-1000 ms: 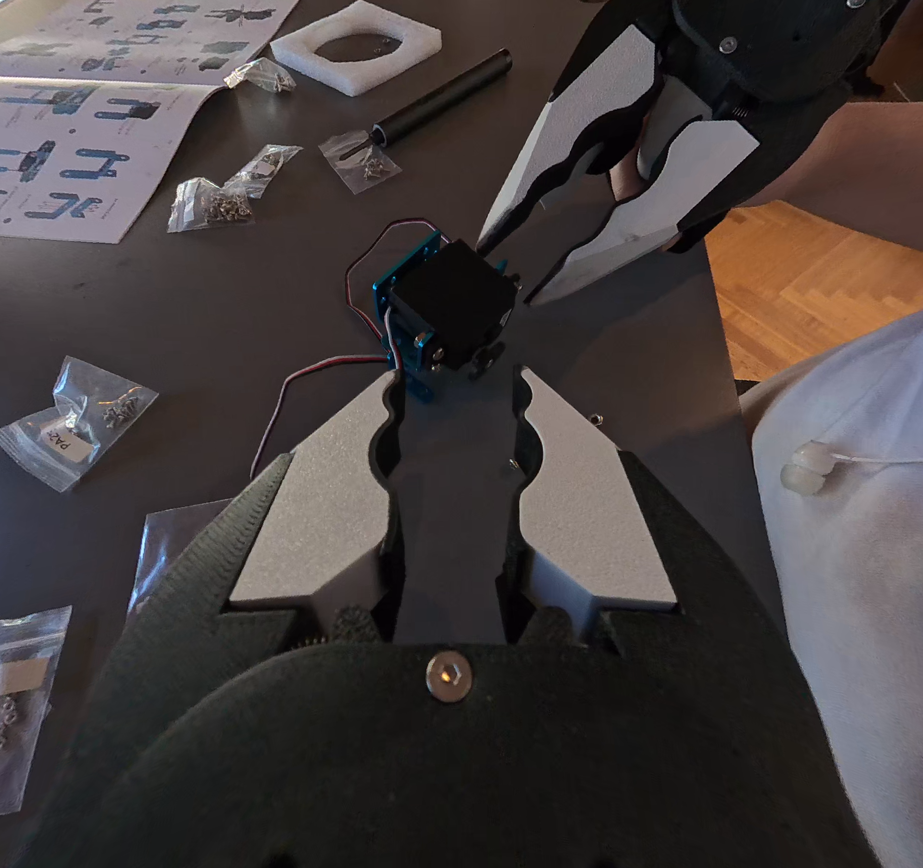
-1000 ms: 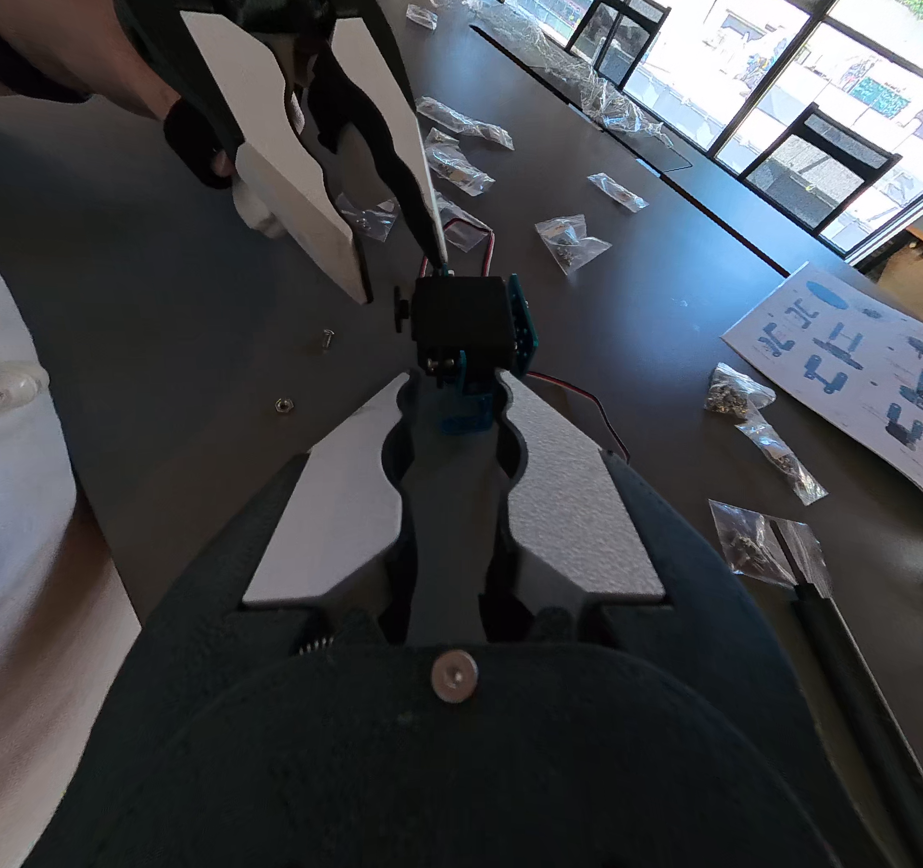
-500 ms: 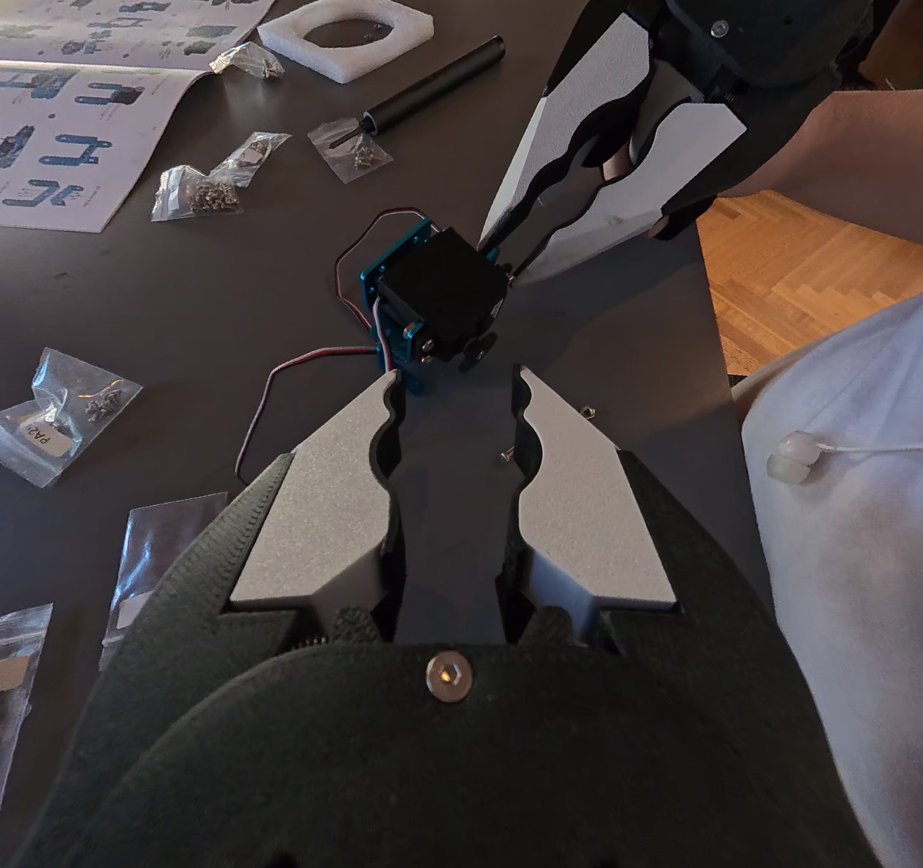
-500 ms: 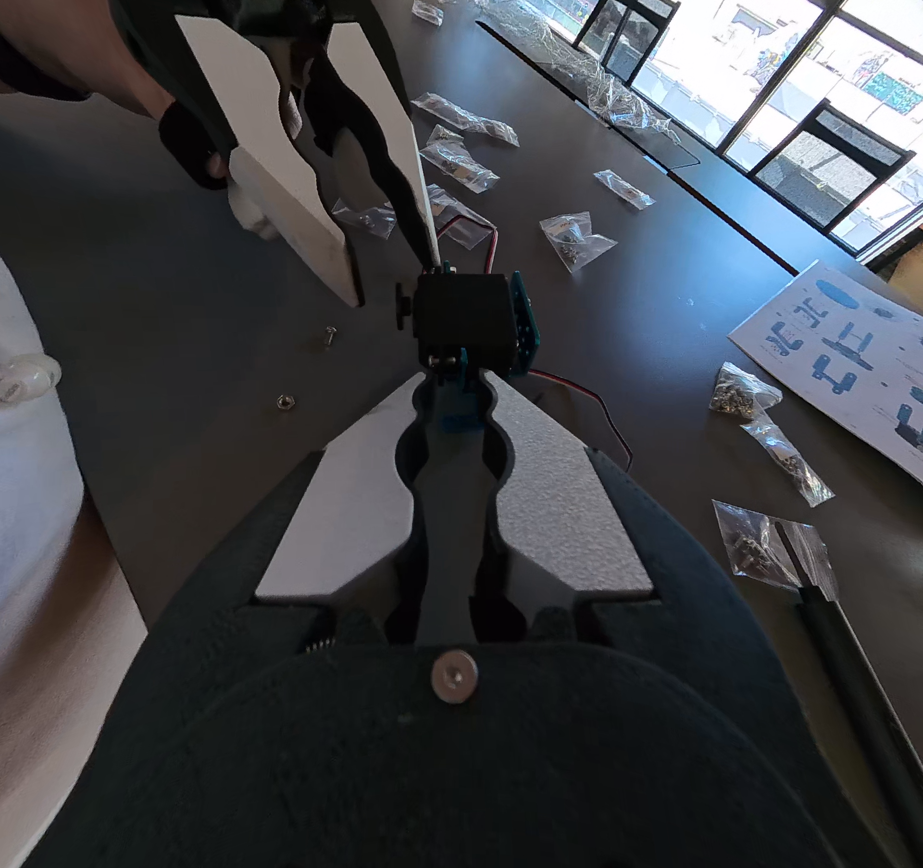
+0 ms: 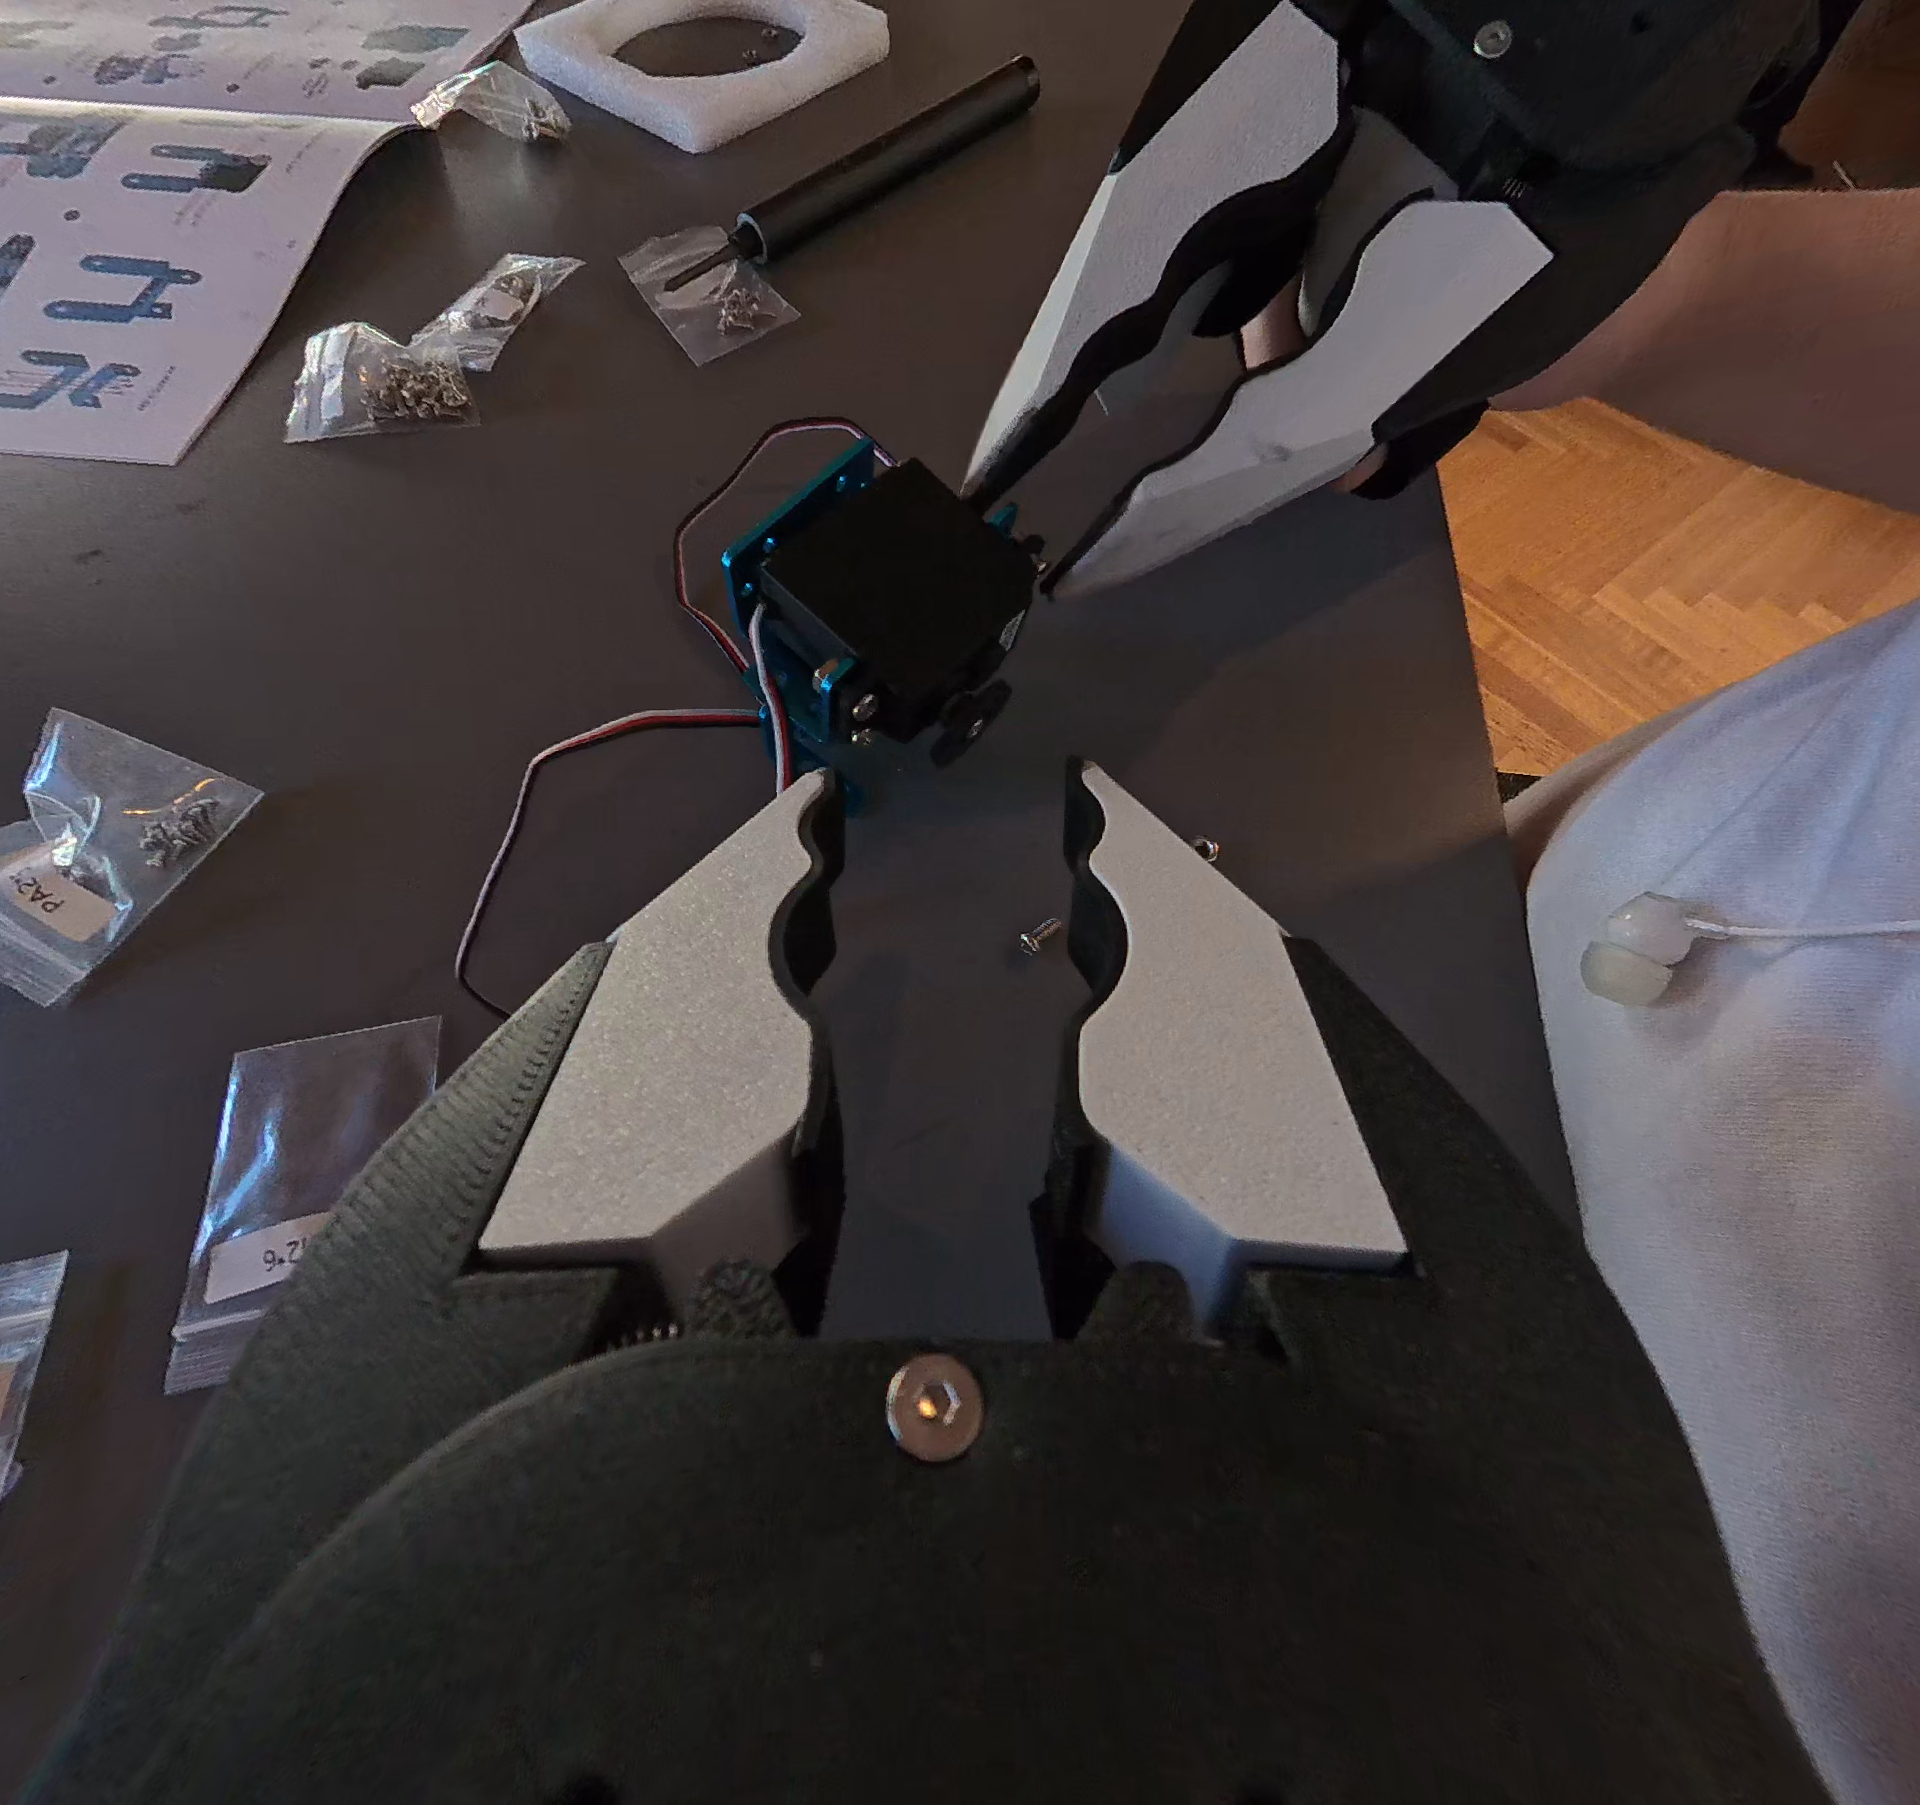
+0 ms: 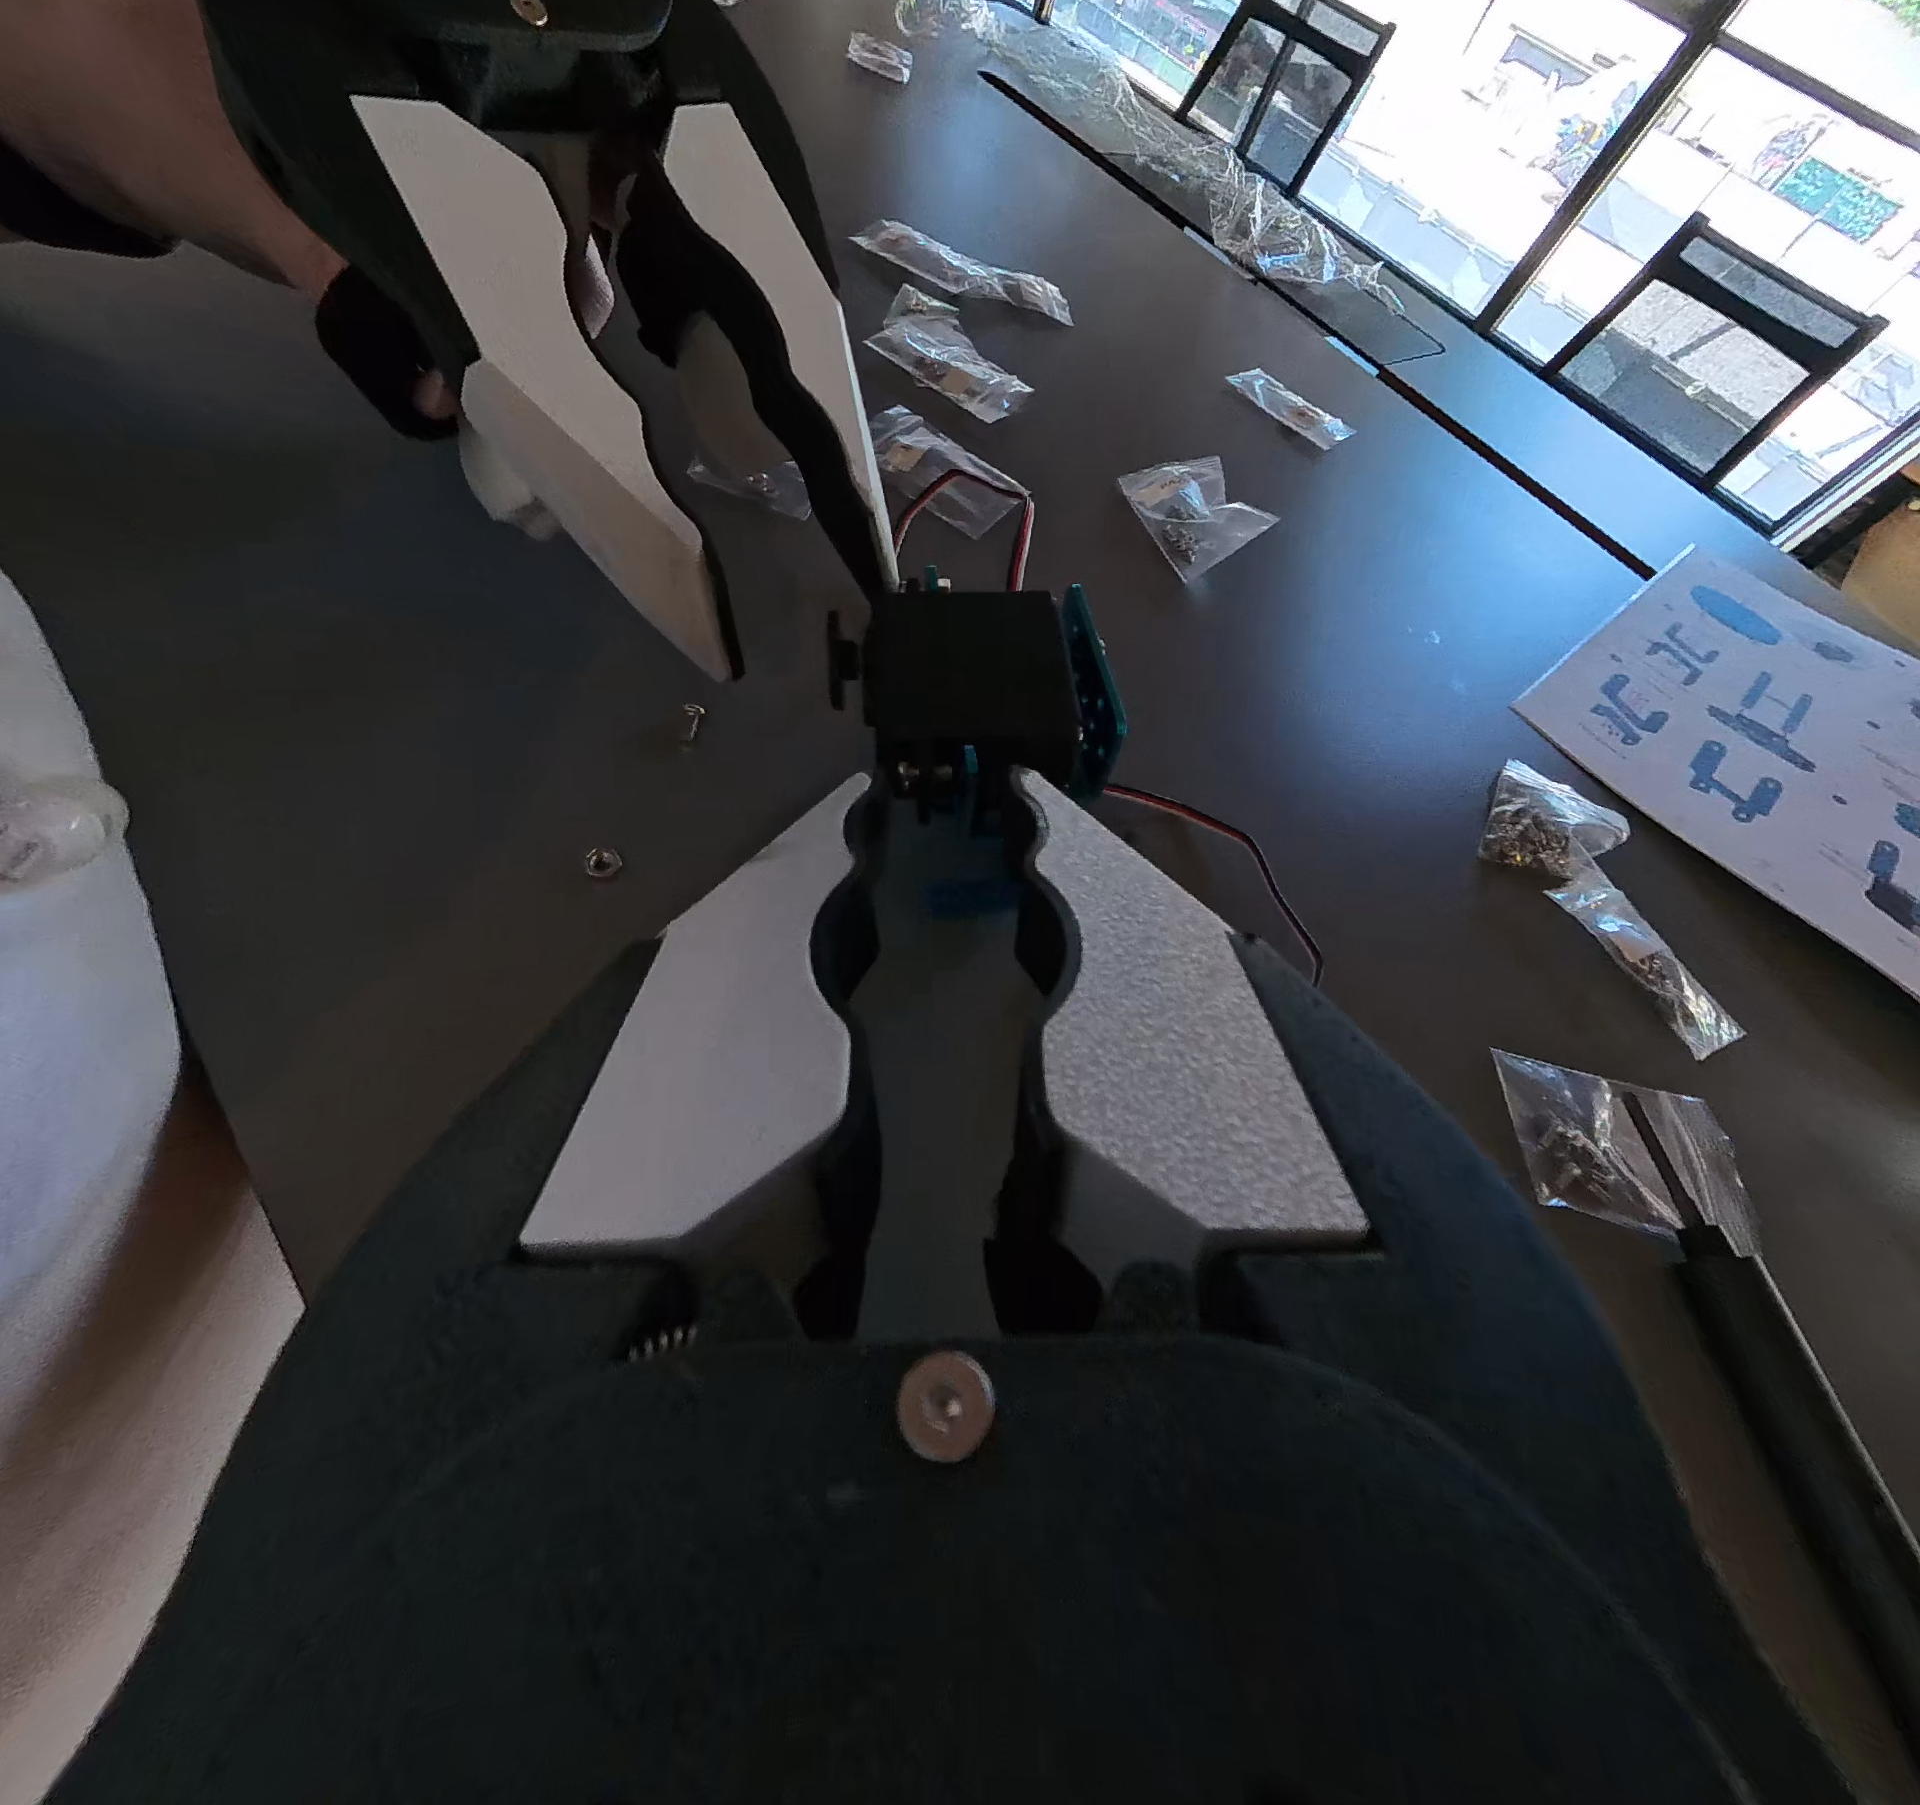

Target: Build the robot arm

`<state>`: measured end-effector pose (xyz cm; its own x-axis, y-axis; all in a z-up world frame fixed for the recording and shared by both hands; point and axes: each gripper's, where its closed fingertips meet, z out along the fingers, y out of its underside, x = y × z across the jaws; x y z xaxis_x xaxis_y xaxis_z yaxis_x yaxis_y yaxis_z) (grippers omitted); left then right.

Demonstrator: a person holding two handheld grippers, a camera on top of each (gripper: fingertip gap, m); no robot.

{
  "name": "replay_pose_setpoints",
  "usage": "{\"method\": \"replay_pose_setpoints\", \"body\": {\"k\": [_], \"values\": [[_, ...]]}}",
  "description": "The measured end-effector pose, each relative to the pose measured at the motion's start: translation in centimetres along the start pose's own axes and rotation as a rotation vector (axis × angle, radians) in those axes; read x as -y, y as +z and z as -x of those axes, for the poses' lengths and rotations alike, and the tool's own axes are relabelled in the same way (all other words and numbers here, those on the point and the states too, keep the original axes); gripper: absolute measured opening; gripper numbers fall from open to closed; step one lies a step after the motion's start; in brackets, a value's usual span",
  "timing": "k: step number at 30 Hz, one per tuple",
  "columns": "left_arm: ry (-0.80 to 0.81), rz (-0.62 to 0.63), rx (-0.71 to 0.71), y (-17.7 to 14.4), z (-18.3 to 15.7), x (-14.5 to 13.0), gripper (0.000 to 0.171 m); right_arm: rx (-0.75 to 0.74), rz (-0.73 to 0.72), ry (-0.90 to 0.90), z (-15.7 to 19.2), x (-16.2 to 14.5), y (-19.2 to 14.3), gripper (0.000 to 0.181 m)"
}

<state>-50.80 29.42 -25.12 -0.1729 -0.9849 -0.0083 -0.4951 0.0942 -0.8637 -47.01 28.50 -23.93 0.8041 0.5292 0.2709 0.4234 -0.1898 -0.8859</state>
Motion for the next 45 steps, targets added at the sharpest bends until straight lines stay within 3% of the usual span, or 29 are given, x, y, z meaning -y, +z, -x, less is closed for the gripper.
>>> {"method": "replay_pose_setpoints", "body": {"k": [9,26,33,40,45], "values": [[-0.001,0.005,-0.005,0.1,-0.1,-0.1,0.043,-0.002,-0.008,0.013,-0.1,0.1,-0.1,0.012],[0.003,0.008,-0.023,0.6,-0.6,0.0,0.041,0.003,-0.005,0.003,0.0,0.1,0.0,0.012],[0.087,-0.083,0.063,0.0,0.5,2.2,0.03,0.005,-0.005,-0.001,-0.2,0.1,0.0,0.011],[0.078,-0.106,0.085,0.2,1.6,3.0,0.039,0.009,-0.008,-0.005,-0.3,0.1,0.1,0.012],[0.18,-0.038,0.013,1.6,2.0,3.1,0.062,0.016,-0.013,-0.026,-0.2,0.2,0.2,0.012]]}}
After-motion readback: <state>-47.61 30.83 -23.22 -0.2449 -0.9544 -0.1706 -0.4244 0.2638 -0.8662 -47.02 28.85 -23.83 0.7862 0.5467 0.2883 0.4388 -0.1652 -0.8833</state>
